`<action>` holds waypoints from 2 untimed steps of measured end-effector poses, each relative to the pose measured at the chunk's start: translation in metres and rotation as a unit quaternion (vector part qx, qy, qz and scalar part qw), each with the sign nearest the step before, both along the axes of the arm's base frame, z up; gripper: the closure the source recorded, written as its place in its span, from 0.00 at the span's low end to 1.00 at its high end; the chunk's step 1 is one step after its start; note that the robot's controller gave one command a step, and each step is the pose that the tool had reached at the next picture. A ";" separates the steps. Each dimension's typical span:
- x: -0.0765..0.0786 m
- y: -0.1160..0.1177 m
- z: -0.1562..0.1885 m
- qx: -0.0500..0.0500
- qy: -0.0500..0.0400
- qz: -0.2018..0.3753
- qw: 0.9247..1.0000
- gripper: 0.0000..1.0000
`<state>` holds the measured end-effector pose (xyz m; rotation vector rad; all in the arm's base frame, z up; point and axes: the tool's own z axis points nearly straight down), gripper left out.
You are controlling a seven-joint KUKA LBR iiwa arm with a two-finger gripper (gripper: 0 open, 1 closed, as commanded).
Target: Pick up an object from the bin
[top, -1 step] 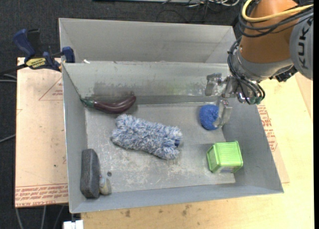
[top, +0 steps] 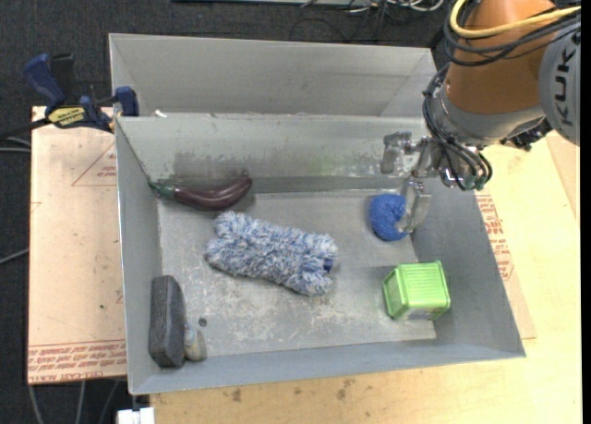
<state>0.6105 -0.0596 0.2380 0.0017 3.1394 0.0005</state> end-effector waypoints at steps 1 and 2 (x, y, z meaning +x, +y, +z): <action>-0.001 0.018 -0.022 -0.002 -0.004 0.031 0.999 0.00; -0.005 0.064 -0.077 0.000 -0.001 0.058 0.998 0.00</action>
Offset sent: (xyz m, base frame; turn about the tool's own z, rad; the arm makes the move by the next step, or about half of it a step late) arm -0.0079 0.0916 -0.1095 -0.0601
